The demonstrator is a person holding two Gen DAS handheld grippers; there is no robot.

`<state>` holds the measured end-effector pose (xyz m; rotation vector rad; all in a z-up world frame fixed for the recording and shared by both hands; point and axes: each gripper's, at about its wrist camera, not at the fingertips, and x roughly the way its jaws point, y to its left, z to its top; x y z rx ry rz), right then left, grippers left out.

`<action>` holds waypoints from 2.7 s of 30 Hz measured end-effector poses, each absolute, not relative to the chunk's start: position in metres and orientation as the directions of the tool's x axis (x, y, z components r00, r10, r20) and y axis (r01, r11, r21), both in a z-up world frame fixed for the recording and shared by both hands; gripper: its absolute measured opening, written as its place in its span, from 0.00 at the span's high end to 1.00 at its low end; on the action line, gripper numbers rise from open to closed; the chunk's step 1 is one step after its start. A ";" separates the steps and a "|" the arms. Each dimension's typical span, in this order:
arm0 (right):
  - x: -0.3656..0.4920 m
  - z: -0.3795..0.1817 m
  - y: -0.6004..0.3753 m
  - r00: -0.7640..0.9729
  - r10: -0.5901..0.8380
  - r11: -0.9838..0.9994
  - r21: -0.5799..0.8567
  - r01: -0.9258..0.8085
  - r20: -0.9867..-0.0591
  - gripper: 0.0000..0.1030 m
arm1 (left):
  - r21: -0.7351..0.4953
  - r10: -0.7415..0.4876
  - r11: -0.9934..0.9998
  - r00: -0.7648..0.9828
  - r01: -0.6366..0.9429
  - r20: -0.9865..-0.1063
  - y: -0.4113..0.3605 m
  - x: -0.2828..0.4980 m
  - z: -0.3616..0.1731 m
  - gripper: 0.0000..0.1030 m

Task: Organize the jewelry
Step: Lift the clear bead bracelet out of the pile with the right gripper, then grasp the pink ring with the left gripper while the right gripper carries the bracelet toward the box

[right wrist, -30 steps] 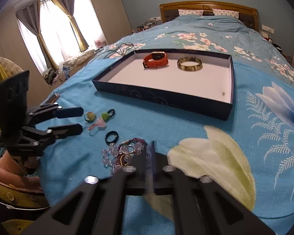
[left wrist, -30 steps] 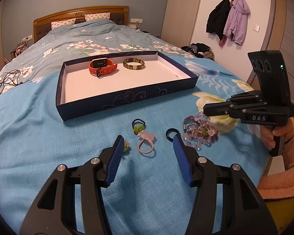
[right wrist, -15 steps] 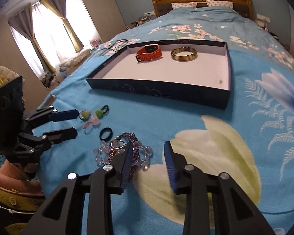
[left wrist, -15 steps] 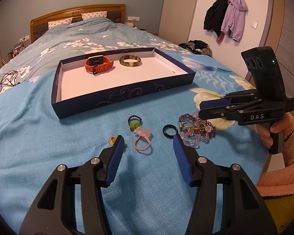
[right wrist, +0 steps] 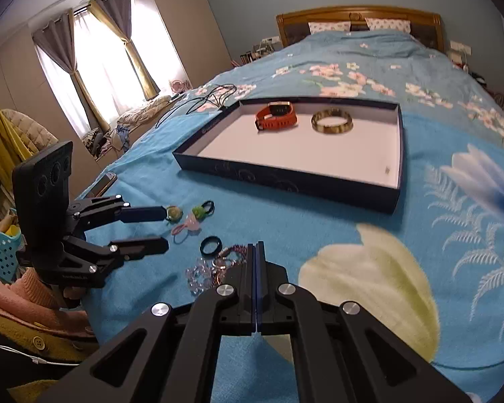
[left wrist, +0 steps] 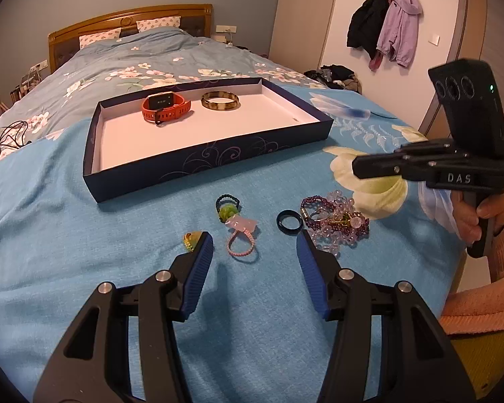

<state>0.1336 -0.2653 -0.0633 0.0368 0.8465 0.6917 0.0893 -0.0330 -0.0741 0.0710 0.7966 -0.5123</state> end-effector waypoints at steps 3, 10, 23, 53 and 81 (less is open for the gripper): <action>0.139 -0.069 -0.261 0.434 0.570 0.780 0.295 -0.552 -0.698 0.88 | -0.128 -0.412 0.876 0.584 0.465 -0.699 -0.033 0.089 -0.074 0.50; 0.154 -0.089 -0.240 0.371 0.541 0.772 0.270 -0.576 -0.755 0.74 | -0.137 -0.416 0.876 0.581 0.461 -0.700 -0.032 0.090 -0.075 0.50; 0.132 -0.051 -0.253 0.452 0.592 0.755 0.261 -0.602 -0.667 1.00 | -0.123 -0.423 0.864 0.573 0.488 -0.702 -0.035 0.087 -0.076 0.53; 0.101 -0.069 -0.230 0.478 0.466 0.758 0.057 -0.650 -0.745 0.93 | -0.137 -0.426 0.866 0.566 0.481 -0.706 -0.034 0.091 -0.079 0.55; 0.119 0.001 -0.264 0.594 0.603 0.780 0.235 -0.581 -0.533 0.93 | -0.089 -0.404 0.860 0.563 0.502 -0.721 -0.039 0.091 -0.079 0.63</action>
